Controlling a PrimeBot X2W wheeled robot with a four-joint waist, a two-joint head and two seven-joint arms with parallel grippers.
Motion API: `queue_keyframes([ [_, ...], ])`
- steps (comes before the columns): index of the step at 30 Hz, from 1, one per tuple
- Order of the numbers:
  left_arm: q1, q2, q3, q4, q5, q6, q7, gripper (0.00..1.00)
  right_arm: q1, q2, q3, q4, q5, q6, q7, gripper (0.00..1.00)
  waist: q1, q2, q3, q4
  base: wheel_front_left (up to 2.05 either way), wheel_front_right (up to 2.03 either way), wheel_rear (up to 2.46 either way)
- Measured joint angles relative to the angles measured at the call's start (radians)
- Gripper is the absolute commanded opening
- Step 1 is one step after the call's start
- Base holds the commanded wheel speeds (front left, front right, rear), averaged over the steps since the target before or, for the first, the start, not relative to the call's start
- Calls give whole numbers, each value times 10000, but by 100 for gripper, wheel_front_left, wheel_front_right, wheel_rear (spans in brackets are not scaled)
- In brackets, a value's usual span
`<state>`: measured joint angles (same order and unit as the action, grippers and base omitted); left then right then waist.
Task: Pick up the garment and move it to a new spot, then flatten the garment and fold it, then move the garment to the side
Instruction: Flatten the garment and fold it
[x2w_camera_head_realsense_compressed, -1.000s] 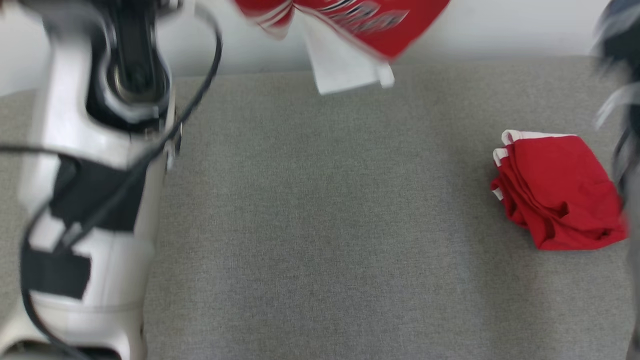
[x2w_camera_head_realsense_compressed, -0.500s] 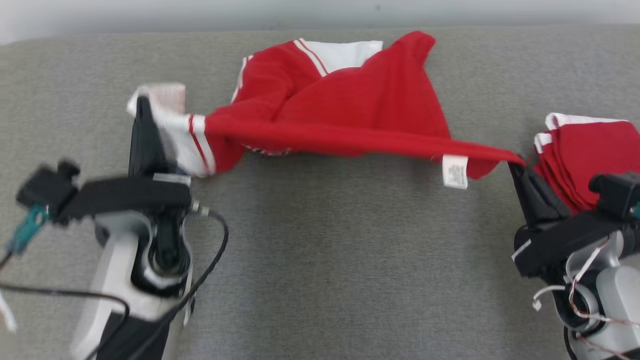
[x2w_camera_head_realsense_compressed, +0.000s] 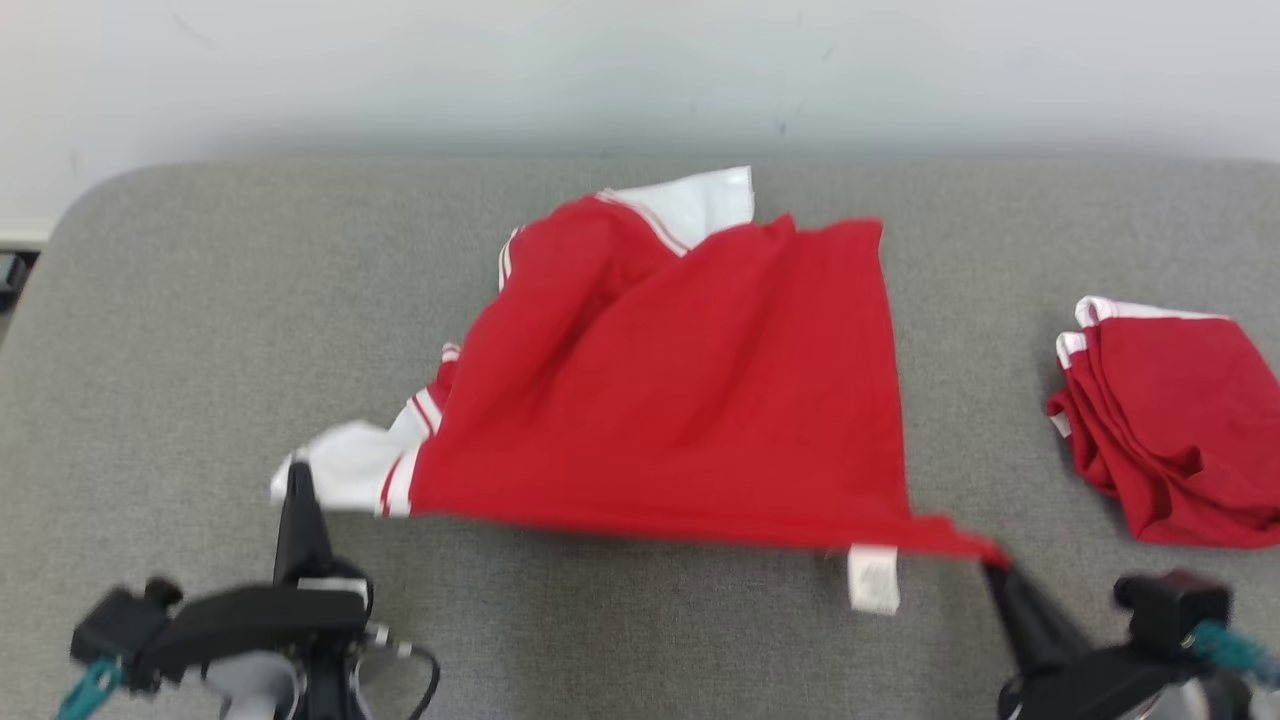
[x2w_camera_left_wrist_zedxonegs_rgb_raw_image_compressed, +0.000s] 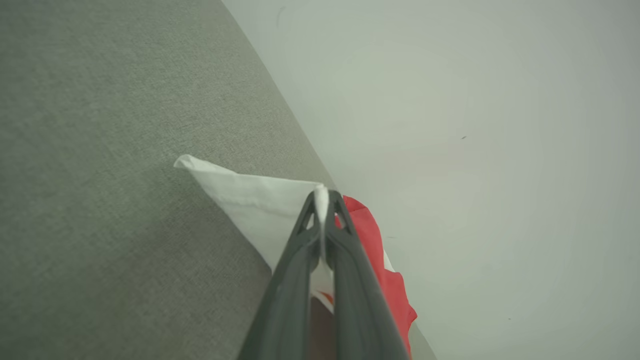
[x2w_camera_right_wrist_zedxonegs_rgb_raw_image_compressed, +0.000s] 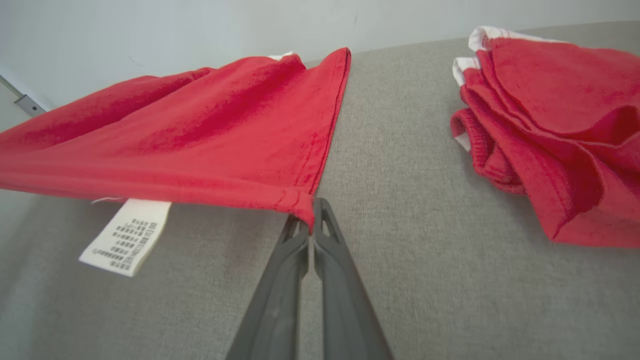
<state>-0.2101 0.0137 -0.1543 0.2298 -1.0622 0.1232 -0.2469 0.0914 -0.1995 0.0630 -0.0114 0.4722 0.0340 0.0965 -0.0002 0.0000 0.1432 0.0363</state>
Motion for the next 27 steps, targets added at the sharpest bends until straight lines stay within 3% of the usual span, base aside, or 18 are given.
queue_keyframes([
  [4, 825, 150, 52, -130, -337, 10, -17, 0, 578, 132, 491, -56, -21, -31, 376, 0, -1, 0, -326, -33, 0, 0, 0],
  [11, 1428, 205, -439, 15, -1206, 12, -38, 3, 882, 29, 706, 67, -573, -395, 727, 0, -1, 0, -488, -285, 0, 0, 0],
  [14, 1481, 207, -573, 247, -1862, 12, -48, 42, 880, -6, 725, 71, -746, -531, 815, 0, 0, 0, -462, -314, 0, 0, 0],
  [15, 1481, 221, -600, 337, -2096, 12, -48, 50, 877, -6, 757, 71, -790, -568, 882, 0, 1, 0, -452, -315, 0, 0, 0],
  [16, 1487, 219, -640, 437, -2222, 12, -48, 88, 877, -4, 782, 75, -796, -619, 897, 0, 1, 0, -443, -316, 0, 0, 0],
  [17, 1487, 219, -640, 437, -2222, 12, -48, 100, 877, -4, 782, 75, -796, -619, 897, 0, 1, 0, -443, -316, 0, 0, 0],
  [18, 1499, 234, -757, 510, -2291, 13, -50, 100, 872, -8, 807, 75, -817, -667, 932, 20, 1, 0, -434, -315, 0, 0, 0],
  [19, 1512, 240, -878, 550, -2393, 13, -52, 100, 862, -8, 830, 77, -917, -706, 986, 74, 1, 0, -427, -312, 0, 0, 0],
  [20, 1529, 242, -965, 600, -2508, 13, -81, 100, 861, -29, 830, 79, -1047, -769, 1001, 100, 1, 0, -422, -307, 0, 0, 0],
  [27, 1653, 265, -1162, 869, -2512, 29, -94, 100, 872, -407, 493, 73, -1488, -1137, 1156, 100, 1, 0, -478, -231, 0, 0, 0],
])
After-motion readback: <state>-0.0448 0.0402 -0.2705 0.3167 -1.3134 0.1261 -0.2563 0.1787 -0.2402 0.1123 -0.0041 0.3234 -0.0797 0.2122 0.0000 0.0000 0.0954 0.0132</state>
